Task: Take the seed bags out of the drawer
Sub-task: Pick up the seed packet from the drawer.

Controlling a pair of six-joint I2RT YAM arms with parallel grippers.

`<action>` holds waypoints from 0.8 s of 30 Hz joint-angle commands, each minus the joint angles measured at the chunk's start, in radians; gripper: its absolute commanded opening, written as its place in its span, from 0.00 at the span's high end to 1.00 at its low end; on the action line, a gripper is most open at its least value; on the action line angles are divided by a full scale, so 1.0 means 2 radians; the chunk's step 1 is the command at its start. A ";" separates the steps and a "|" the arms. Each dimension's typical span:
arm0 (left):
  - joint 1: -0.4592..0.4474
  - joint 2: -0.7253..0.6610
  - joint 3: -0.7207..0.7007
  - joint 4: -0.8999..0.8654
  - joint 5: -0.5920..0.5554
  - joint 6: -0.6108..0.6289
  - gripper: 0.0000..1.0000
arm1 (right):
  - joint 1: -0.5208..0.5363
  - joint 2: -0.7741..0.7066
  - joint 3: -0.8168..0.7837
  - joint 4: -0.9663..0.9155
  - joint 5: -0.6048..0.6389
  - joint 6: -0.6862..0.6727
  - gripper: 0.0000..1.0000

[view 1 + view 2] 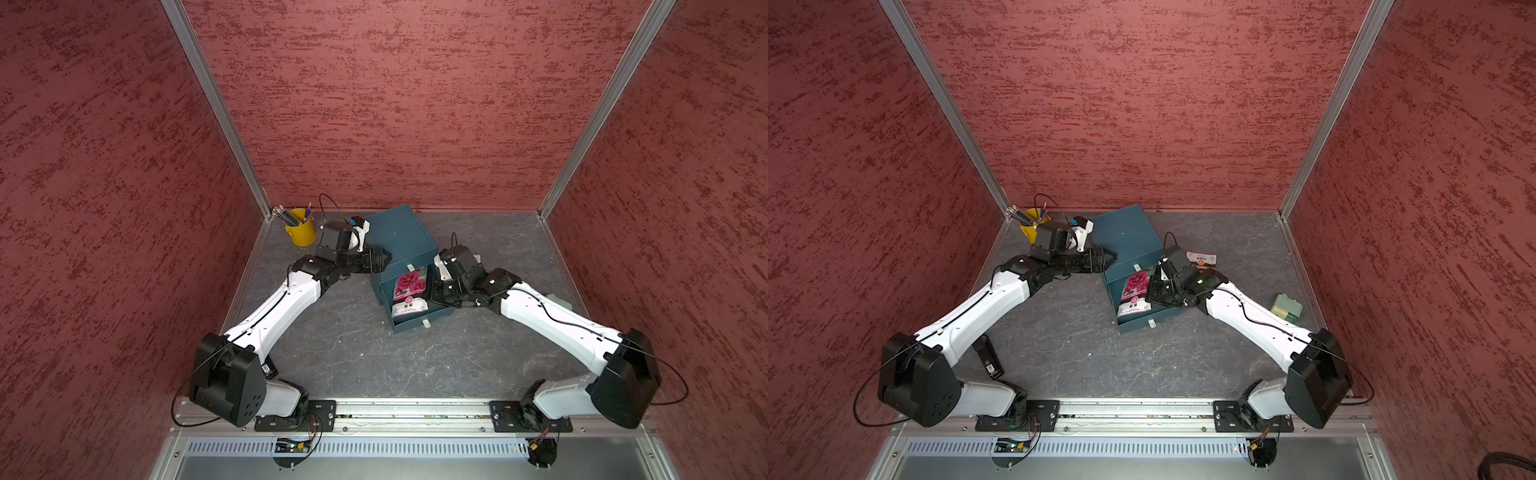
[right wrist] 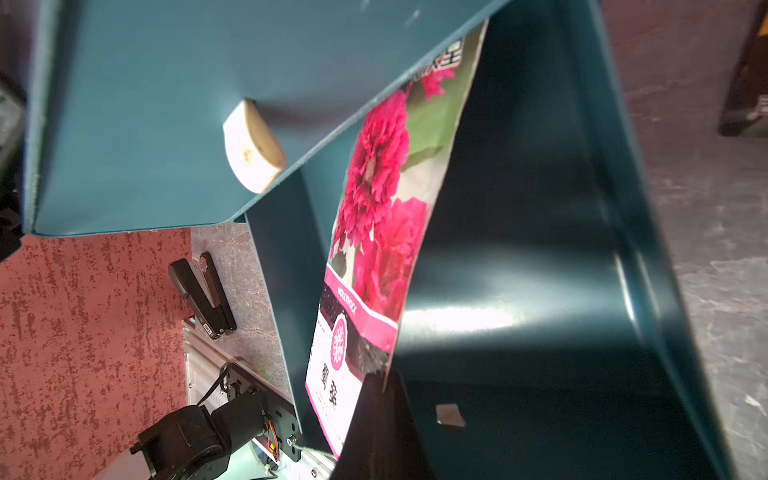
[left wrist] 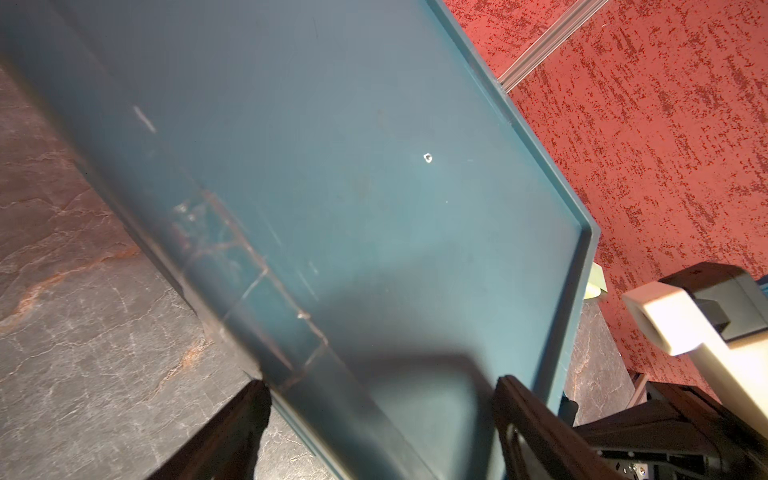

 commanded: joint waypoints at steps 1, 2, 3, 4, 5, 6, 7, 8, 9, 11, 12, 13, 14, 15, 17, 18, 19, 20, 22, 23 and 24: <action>-0.003 0.017 -0.008 -0.051 -0.007 0.019 0.13 | -0.005 -0.019 0.017 -0.014 -0.005 0.008 1.00; -0.003 0.016 -0.008 -0.050 -0.007 0.020 0.13 | -0.006 -0.023 0.016 -0.017 -0.005 0.010 1.00; -0.003 0.017 -0.008 -0.051 -0.007 0.020 0.13 | -0.007 -0.026 0.015 -0.018 -0.005 0.012 1.00; -0.003 0.016 -0.007 -0.051 -0.008 0.020 0.13 | -0.007 -0.031 0.015 -0.021 -0.005 0.014 1.00; -0.003 0.016 -0.006 -0.052 -0.008 0.020 0.13 | -0.008 -0.036 0.014 -0.023 -0.006 0.016 1.00; -0.003 0.016 -0.007 -0.051 -0.008 0.021 0.13 | -0.009 -0.040 0.014 -0.024 -0.007 0.017 1.00; -0.003 0.016 -0.006 -0.051 -0.008 0.021 0.13 | -0.010 -0.045 0.014 -0.027 -0.008 0.019 1.00; -0.003 0.017 -0.006 -0.053 -0.007 0.021 0.13 | -0.010 -0.049 0.015 -0.030 -0.009 0.020 1.00; -0.003 0.016 -0.006 -0.052 -0.007 0.021 0.13 | -0.011 -0.053 0.015 -0.033 -0.010 0.022 1.00; -0.003 0.016 -0.005 -0.053 -0.008 0.021 0.13 | -0.012 -0.062 0.017 -0.041 -0.010 0.025 1.00; -0.003 0.017 -0.005 -0.053 -0.007 0.021 0.13 | -0.013 -0.066 0.018 -0.046 -0.011 0.026 1.00; -0.003 0.016 -0.004 -0.053 -0.008 0.021 0.13 | -0.013 -0.071 0.020 -0.050 -0.011 0.027 1.00; -0.003 0.017 -0.002 -0.053 -0.007 0.021 0.13 | -0.013 -0.077 0.020 -0.056 -0.010 0.029 1.00; -0.003 0.017 -0.002 -0.053 -0.007 0.021 0.13 | -0.013 -0.082 0.021 -0.061 -0.009 0.029 1.00; -0.003 0.017 -0.002 -0.054 -0.008 0.021 0.13 | -0.015 -0.094 0.024 -0.075 -0.006 0.029 1.00; -0.004 0.017 -0.001 -0.054 -0.008 0.021 0.13 | -0.016 -0.100 0.026 -0.080 -0.004 0.030 1.00; -0.004 0.017 -0.001 -0.054 -0.008 0.021 0.13 | -0.018 -0.107 0.028 -0.086 -0.002 0.031 1.00; -0.004 0.018 -0.001 -0.054 -0.007 0.021 0.13 | -0.019 -0.113 0.030 -0.092 0.001 0.033 1.00; -0.005 0.017 0.001 -0.054 -0.008 0.021 0.13 | -0.022 -0.124 0.038 -0.108 0.009 0.035 1.00; -0.005 0.017 0.001 -0.055 -0.008 0.021 0.13 | -0.025 -0.131 0.044 -0.117 0.013 0.034 1.00; -0.005 0.018 0.001 -0.055 -0.008 0.021 0.13 | -0.027 -0.135 0.049 -0.125 0.017 0.033 1.00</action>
